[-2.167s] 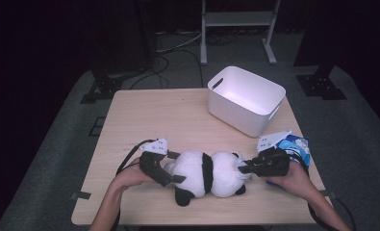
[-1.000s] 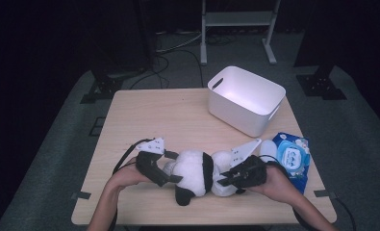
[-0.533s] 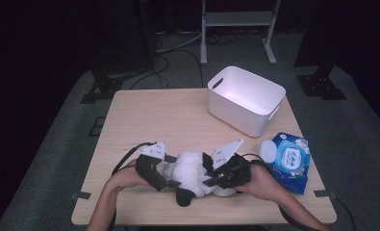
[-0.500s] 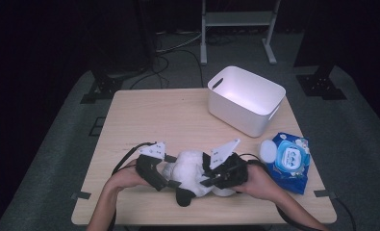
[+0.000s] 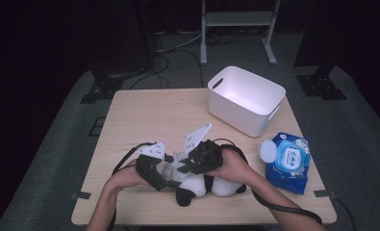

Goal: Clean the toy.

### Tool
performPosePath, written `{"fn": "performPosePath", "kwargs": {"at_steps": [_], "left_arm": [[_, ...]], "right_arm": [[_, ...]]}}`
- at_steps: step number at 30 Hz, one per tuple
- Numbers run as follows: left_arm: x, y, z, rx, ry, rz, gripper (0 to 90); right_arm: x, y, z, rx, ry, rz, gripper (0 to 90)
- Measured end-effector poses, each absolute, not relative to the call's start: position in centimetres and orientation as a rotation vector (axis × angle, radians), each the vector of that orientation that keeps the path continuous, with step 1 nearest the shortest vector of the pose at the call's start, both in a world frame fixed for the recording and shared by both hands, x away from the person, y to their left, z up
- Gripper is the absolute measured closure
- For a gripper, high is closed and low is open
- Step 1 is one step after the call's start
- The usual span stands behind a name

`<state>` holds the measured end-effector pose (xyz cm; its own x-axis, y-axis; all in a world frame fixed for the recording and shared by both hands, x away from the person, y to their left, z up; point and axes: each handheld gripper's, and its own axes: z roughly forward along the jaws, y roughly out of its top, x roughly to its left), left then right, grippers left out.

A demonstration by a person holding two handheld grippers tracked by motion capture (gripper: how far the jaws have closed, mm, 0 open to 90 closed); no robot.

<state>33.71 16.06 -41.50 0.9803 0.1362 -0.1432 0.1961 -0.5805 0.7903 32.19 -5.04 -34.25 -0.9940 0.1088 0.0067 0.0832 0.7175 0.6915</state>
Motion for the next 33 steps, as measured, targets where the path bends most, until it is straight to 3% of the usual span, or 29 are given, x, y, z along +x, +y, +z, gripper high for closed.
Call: {"fn": "performPosePath", "kwargs": {"at_steps": [5,15,23,33], "left_arm": [[33.7,16.1,-41.5,2.202,0.232,-0.077,9.0],[33.8,16.0,-41.5,2.203,0.243,-0.083,9.0],[33.6,15.8,-40.8,2.207,0.242,-0.064,9.0],[33.0,14.8,-39.5,2.183,0.25,-0.052,8.9]], "right_arm": [[34.3,-5.3,-34.1,0.228,2.865,1.116,78.0],[36.1,-9.9,-34.6,0.4,2.846,1.135,77.9],[36.2,-13.0,-35.8,0.502,2.861,1.116,77.8],[33.9,-13.1,-36.1,0.463,2.871,1.111,77.9]]}}
